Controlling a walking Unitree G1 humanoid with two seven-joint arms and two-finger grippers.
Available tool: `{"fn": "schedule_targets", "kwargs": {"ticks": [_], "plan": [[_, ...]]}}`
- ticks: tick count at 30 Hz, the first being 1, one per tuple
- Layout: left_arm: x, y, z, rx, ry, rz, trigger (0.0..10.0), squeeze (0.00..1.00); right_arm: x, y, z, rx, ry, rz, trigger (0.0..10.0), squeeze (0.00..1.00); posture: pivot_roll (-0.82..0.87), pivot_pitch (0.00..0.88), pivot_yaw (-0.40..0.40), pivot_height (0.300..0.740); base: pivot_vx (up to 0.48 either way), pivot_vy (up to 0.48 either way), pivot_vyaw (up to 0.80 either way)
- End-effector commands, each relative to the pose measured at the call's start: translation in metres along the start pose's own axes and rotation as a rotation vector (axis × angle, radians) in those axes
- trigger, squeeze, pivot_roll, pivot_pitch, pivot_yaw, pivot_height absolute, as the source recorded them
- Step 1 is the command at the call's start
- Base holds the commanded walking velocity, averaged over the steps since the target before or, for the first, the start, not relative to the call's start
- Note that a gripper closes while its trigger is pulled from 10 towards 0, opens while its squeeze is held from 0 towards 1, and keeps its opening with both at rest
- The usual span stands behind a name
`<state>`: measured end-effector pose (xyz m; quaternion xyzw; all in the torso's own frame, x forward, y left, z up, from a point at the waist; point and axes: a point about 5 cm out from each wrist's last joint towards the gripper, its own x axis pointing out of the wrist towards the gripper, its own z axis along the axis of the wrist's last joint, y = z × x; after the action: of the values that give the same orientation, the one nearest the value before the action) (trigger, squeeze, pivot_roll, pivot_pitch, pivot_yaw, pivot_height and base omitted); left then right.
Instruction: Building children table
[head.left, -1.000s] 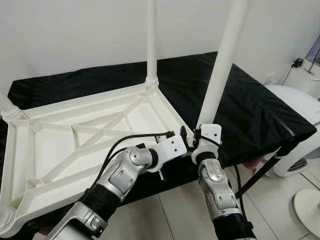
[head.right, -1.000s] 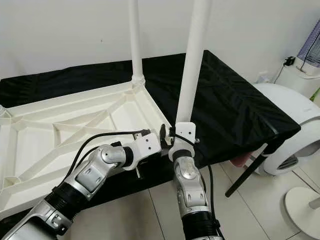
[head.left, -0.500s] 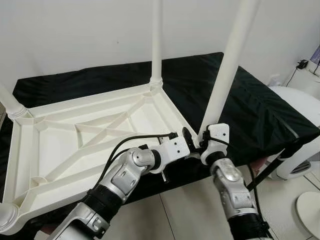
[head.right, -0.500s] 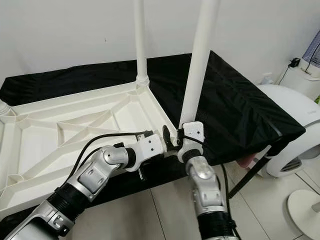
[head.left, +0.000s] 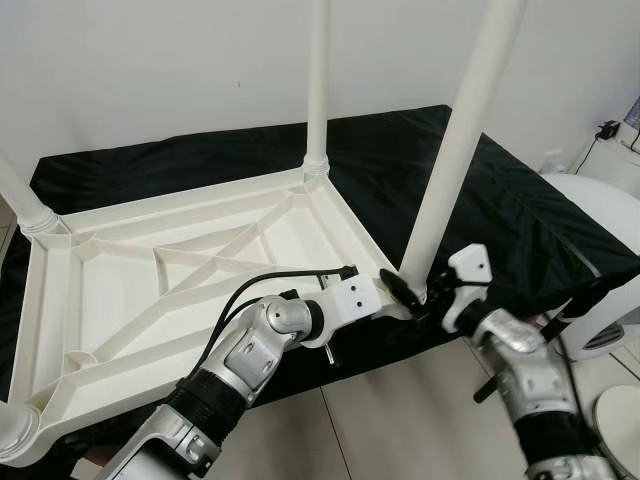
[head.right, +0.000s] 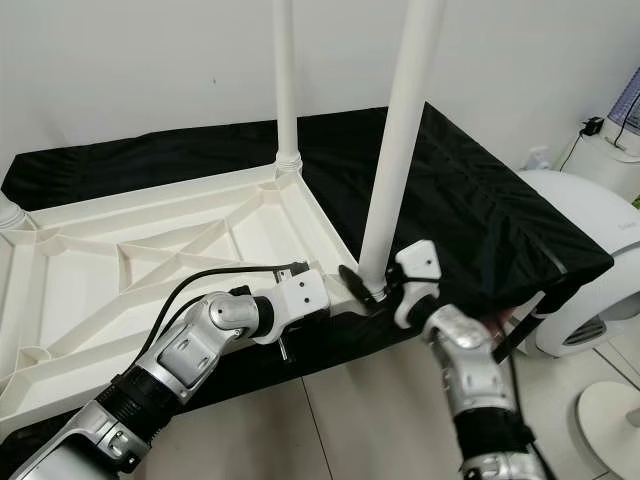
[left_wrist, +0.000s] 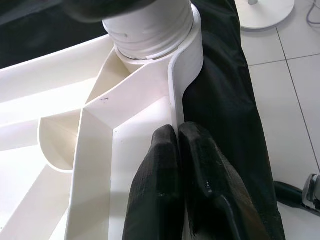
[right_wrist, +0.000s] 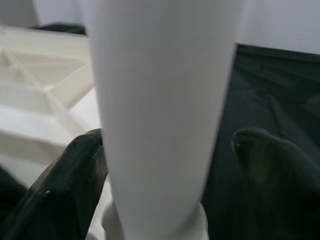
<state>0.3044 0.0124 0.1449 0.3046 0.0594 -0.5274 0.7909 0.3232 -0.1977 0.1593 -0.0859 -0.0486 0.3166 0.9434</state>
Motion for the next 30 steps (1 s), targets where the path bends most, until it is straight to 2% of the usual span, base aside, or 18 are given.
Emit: {"fn": "schedule_targets", "kwargs": {"ticks": [1,9,13,23,24,25,28,29,30], "plan": [[0.004,-0.009,-0.003,0.006,0.007,-0.069,10.0,0.0,-0.002,-0.001,-0.004,0.021,0.015,0.037,10.0,0.0,-0.11,0.049,0.022,0.74,0.0,0.0,0.0],[0.004,-0.008,-0.002,0.007,0.007,-0.07,10.0,0.0,-0.001,-0.007,-0.006,-0.019,0.058,0.111,10.0,0.0,-0.11,0.049,0.023,0.74,0.0,0.0,0.0],[0.004,-0.009,-0.002,0.005,0.005,-0.07,10.0,0.0,0.003,-0.003,-0.009,-0.041,0.064,0.166,10.0,0.0,-0.11,0.049,0.024,0.74,0.0,0.0,0.0],[0.005,-0.008,-0.001,0.007,0.004,-0.072,10.0,0.0,0.011,0.002,-0.01,-0.053,0.047,0.214,10.0,0.0,-0.1,0.051,0.026,0.74,0.0,0.0,0.0],[0.005,-0.008,-0.001,0.007,0.005,-0.071,10.0,0.0,0.012,0.002,-0.01,-0.054,0.049,0.22,5.8,0.0,-0.1,0.05,0.027,0.74,0.0,0.0,0.0],[0.005,-0.008,-0.002,0.008,0.006,-0.07,10.0,0.0,0.012,0.002,-0.01,-0.056,0.051,0.227,0.8,0.0,-0.1,0.049,0.026,0.74,0.0,0.0,0.0],[0.004,-0.007,-0.002,0.009,0.006,-0.07,10.0,0.0,0.013,0.002,-0.01,-0.058,0.051,0.233,0.8,0.0,-0.1,0.049,0.026,0.74,0.0,0.0,0.0],[0.004,-0.007,-0.002,0.009,0.006,-0.07,10.0,0.0,0.013,0.001,-0.01,-0.056,0.053,0.241,0.0,0.0,-0.1,0.049,0.026,0.74,0.0,0.0,0.0],[0.004,-0.007,-0.002,0.009,0.006,-0.07,10.0,0.0,0.013,0.001,-0.01,-0.056,0.053,0.241,0.0,0.0,-0.1,0.049,0.026,0.74,0.0,0.0,0.0]]}}
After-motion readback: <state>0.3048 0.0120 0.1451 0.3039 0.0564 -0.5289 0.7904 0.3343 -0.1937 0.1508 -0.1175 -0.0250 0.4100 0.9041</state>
